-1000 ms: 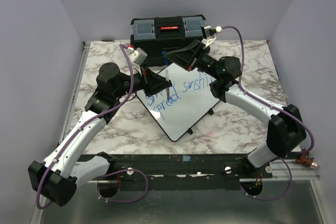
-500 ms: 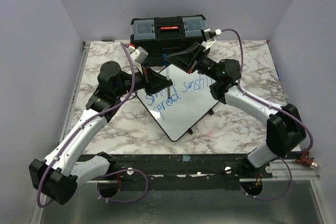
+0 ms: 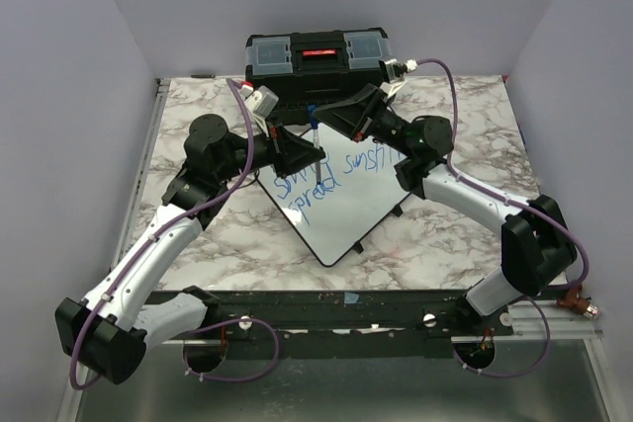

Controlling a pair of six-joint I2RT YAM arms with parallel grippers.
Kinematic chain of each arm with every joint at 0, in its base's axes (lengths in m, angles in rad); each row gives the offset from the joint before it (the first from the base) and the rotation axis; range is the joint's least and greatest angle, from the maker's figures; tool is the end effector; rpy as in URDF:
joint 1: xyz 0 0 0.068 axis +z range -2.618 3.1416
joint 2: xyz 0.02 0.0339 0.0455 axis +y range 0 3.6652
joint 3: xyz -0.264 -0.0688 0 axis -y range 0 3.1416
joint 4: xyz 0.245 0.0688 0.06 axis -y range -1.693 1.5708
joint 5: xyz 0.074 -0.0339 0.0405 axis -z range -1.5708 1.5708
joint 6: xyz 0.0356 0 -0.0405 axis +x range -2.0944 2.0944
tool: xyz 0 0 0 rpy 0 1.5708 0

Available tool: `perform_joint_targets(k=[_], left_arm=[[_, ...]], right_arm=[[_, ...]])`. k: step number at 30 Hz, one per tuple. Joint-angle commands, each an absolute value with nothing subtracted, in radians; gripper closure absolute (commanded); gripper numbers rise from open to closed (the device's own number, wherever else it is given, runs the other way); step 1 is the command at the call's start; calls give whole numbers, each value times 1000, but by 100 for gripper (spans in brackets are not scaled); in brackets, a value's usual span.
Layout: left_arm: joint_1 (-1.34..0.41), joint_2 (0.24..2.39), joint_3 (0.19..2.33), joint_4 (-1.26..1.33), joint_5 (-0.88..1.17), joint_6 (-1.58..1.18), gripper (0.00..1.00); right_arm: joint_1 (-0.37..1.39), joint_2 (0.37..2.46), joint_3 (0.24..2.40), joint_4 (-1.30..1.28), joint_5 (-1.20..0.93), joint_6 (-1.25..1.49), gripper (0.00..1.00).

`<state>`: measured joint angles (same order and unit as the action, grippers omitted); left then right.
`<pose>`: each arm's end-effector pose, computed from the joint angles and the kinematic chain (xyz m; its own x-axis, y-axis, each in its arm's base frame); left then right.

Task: Write a sentence on the whiteboard
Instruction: Insert the whiteboard marker without the cap into the pen cap.

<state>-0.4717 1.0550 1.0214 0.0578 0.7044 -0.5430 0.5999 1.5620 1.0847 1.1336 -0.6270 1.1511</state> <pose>0.2013 -0.1286 0.3973 -0.4584 -0.2081 -0.8640 0.8013 0.3236 -0.5031 0.2724 0.2116 0.3810 -0.5626 0.5111 -0.6498 -0.8026 -0.1492 0.5776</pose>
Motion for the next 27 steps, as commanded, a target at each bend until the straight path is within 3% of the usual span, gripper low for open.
perform_joint_targets(k=[1, 22, 27], left_arm=[[-475, 1057, 1066, 107, 661, -556, 100], [-474, 1123, 1195, 173, 594, -583, 100], [-472, 1166, 1257, 159, 578, -566, 100]], right_arm=[[594, 1556, 1027, 1167, -672, 1136, 99], [604, 1456, 818, 1021, -690, 999, 99], [642, 1376, 839, 669, -565, 814, 99]])
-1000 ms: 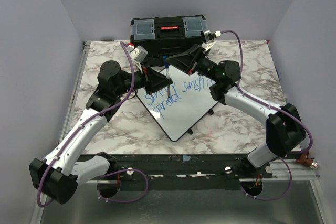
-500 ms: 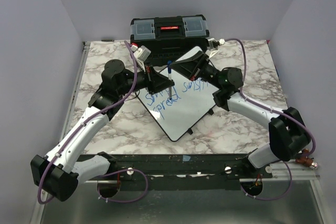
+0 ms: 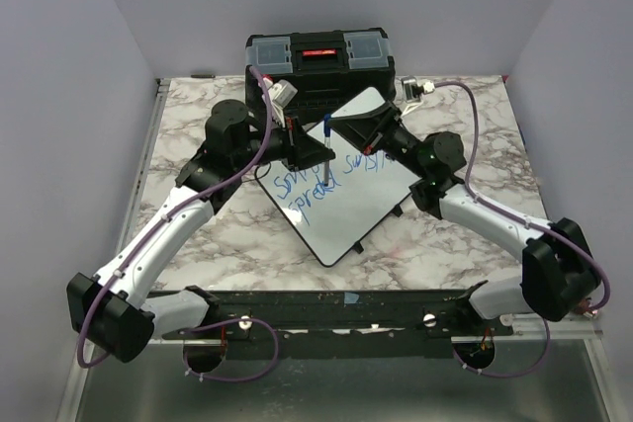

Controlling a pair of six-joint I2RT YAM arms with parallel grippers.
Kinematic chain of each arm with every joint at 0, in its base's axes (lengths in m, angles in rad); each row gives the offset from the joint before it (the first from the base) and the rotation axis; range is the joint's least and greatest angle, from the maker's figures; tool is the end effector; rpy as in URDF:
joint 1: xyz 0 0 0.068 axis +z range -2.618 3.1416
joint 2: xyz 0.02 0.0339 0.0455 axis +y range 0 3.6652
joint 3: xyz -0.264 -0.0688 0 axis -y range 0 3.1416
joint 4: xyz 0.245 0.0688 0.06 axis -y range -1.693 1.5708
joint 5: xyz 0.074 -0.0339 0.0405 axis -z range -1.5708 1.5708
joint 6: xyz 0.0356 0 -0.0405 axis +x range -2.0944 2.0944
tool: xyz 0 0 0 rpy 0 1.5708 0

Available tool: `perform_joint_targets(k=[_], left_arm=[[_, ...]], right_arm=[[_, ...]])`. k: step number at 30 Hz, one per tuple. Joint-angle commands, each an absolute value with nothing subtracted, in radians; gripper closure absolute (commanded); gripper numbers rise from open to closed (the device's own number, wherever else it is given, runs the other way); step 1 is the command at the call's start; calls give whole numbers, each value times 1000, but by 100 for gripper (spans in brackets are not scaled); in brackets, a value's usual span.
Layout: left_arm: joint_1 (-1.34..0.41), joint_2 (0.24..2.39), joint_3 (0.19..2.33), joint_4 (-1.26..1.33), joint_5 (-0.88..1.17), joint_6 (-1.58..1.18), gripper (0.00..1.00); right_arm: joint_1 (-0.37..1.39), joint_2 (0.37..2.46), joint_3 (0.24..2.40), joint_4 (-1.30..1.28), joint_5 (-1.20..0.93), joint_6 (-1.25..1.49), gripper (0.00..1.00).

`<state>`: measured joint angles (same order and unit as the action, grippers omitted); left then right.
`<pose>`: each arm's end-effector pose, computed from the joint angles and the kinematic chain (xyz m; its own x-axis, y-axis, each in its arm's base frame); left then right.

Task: Write a sentence on the whiteboard
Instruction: Insert the whiteboard marker without the cap into the pen cap, then put down the whiteboard marker at the center of the board.

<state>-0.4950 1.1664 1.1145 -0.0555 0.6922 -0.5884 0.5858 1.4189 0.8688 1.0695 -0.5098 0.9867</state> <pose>0.2222 -0.1457 0.3925 -0.5914 -0.1663 -0.7891 0.7163 0.3410 -0.6087 0.2500 0.1867 0.3497 -0.4690 0.5627 -0.6808 -0.8058 0.0430 0.5906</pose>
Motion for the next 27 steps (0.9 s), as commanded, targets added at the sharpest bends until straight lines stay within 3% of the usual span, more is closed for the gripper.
perform_joint_targets(k=[1, 5, 12, 13, 18, 22, 27], left_arm=[[-472, 1172, 1268, 156, 573, -562, 100], [-471, 1200, 1314, 144, 547, -543, 100], [-472, 1244, 1343, 159, 571, -559, 100], [-474, 1249, 1339, 162, 582, -564, 100], [-475, 1261, 1281, 171, 636, -574, 100], [-496, 1267, 1230, 122, 624, -538, 100], [-536, 1283, 1172, 86, 579, -493, 100]], right_arm=[[646, 1361, 846, 612, -536, 797, 99], [647, 1341, 866, 400, -413, 808, 99], [657, 1302, 902, 247, -348, 772, 99], [657, 1288, 914, 209, -314, 744, 96], [655, 1224, 1019, 27, -86, 582, 29], [655, 1187, 1141, -138, 136, 481, 9], [655, 1136, 1220, -217, 358, 408, 0]])
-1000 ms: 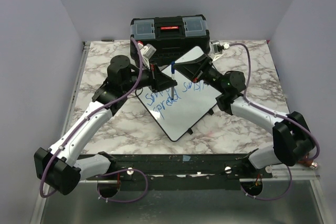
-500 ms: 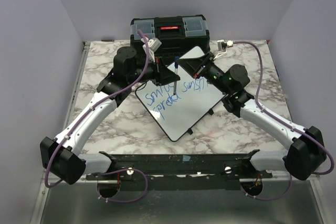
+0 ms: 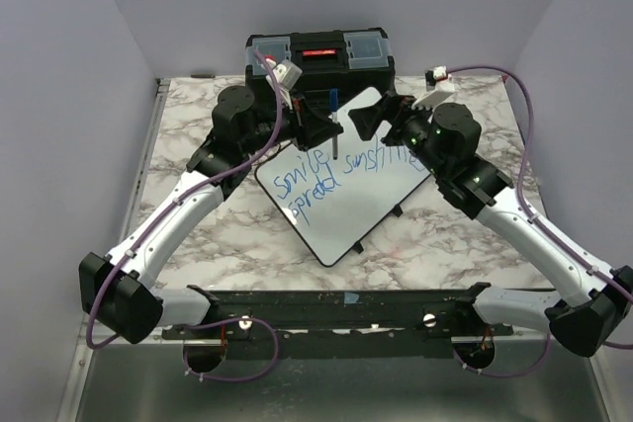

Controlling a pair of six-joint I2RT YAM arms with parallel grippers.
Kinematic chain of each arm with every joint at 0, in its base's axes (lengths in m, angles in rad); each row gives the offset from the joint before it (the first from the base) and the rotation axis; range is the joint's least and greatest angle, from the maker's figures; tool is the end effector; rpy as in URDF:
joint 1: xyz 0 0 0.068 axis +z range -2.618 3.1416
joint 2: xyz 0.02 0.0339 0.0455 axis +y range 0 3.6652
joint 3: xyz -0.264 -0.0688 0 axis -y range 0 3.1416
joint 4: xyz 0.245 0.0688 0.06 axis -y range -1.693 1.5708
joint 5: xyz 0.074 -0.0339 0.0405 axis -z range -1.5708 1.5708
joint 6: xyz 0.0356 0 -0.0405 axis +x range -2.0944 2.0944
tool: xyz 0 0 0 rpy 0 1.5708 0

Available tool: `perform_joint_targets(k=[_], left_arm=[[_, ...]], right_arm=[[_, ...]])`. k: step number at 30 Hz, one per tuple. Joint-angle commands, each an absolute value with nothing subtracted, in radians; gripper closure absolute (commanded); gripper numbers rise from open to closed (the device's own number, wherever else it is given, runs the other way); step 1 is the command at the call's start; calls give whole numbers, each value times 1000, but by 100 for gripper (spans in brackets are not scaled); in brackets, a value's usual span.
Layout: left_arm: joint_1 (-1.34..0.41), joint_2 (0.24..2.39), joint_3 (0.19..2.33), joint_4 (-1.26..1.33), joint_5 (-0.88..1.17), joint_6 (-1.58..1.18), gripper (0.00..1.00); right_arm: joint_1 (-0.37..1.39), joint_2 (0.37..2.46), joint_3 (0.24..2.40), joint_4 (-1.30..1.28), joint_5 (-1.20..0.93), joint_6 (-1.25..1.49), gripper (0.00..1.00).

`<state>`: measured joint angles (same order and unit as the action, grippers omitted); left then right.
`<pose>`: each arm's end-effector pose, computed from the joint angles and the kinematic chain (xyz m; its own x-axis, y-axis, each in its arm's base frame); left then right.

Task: Write a sentence on the whiteboard
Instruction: Put down the whiteboard marker at the center of the board.

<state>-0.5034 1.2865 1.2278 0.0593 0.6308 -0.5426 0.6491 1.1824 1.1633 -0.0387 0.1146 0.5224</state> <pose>0.2499 -0.1616 0.4125 -0.4675 -0.2186 -0.8566 0.7763 0.3620 -0.5161 0.2218 0.1632 0.4068 -0.2941 0.3990 -0.8685 -0.4186 0.7631 0.4924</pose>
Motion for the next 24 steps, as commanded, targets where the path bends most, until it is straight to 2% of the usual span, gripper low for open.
perform_joint_targets(k=[1, 8, 16, 24], left_arm=[[-543, 1289, 1165, 87, 576, -489, 100], [-636, 1378, 1189, 45, 551, -450, 100], [-800, 1551, 1248, 21, 470, -423, 100], [-956, 1817, 1431, -81, 355, -373, 100]], right_arm=[[655, 1123, 1227, -221, 403, 398, 0], [654, 1042, 1215, -172, 598, 333, 0], [655, 983, 1220, -159, 652, 290, 0], [655, 934, 1220, -160, 680, 268, 0]])
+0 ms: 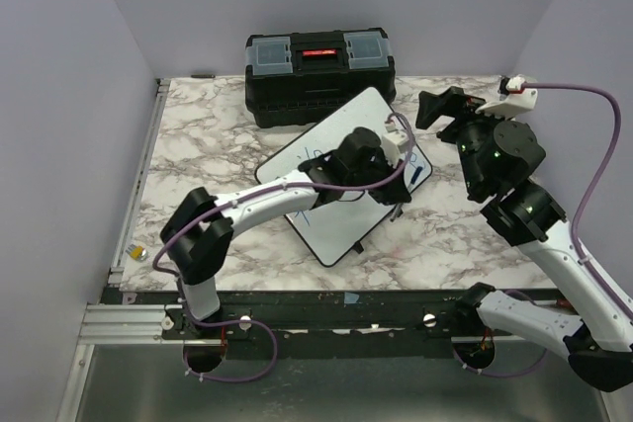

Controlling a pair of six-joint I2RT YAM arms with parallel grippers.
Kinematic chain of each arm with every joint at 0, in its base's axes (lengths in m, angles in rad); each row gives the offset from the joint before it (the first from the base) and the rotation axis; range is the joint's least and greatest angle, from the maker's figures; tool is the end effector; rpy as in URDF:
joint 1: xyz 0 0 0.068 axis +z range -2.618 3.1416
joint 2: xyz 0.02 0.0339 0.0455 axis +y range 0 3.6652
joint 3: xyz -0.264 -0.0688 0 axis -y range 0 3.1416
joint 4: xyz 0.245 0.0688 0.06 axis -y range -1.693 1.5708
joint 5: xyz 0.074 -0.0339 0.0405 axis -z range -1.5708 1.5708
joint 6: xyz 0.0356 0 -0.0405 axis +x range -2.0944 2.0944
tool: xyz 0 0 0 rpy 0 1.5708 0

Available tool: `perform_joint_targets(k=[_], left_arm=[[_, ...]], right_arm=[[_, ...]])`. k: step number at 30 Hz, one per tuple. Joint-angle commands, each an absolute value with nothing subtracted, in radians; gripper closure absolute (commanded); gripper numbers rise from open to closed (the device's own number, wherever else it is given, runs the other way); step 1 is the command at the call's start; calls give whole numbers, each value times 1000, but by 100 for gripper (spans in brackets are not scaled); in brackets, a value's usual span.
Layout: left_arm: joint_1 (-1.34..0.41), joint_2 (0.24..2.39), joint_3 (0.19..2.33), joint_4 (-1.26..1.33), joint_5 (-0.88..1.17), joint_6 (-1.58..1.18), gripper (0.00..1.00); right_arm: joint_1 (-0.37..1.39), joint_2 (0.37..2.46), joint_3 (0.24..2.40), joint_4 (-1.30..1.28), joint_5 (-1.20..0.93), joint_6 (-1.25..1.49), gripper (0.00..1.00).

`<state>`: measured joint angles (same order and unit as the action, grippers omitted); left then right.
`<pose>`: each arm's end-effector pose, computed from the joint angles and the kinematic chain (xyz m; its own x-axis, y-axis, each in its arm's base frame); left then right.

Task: Write a sentence on the whiteboard
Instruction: Put down the whiteboard marker at the center of the board.

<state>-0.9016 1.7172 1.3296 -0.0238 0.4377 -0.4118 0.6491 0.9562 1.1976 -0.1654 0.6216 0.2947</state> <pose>0.2397 -0.3273 0.2951 -0.6081 0.1845 -0.7721 0.7726 0.3612 -0.5222 0.1671 0.1007 0.4538 0.0495 0.3340 -0.9413 -0.0452 0.9422 0.3319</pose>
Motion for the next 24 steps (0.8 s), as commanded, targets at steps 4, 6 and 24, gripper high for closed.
perform_joint_targets(k=[4, 6, 24], left_arm=[[-994, 1922, 1504, -121, 311, -352, 100], [-1008, 1980, 1549, -162, 283, -335, 100], [-1039, 2133, 1621, -189, 246, -313, 66]], right_arm=[[655, 914, 1205, -150, 689, 266, 0], [655, 907, 1198, -149, 693, 267, 0], [655, 908, 1181, -150, 670, 279, 0]])
